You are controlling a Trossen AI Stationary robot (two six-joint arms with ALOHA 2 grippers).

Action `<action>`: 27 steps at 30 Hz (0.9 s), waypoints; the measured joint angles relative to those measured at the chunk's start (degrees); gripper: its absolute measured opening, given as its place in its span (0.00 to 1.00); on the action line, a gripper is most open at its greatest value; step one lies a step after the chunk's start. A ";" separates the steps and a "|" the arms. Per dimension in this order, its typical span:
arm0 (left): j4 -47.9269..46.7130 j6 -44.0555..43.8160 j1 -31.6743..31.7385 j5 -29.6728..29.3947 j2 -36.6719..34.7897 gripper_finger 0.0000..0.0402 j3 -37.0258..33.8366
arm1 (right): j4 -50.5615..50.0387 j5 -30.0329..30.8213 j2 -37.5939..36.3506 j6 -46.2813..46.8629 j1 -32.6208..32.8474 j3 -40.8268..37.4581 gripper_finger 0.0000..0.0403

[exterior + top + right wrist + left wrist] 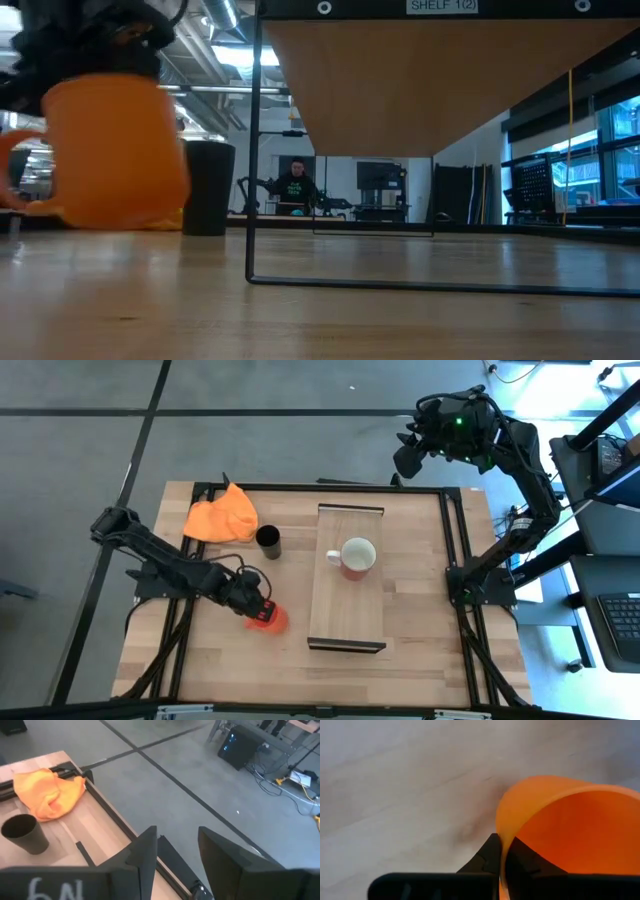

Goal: Stack small to large cups/mugs on shelf
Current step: Put the orange mug on the shelf

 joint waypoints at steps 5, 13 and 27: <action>-6.89 6.34 4.00 -0.87 -2.37 0.01 5.43 | -1.49 -0.07 0.00 1.05 -1.19 0.00 0.36; -16.93 19.95 10.72 -5.22 -2.18 0.00 22.28 | -6.63 -0.02 -0.02 1.95 -3.18 0.00 0.36; -22.39 42.21 18.56 -3.65 12.38 0.00 47.66 | -7.94 -3.82 -1.96 1.83 -14.29 0.00 0.36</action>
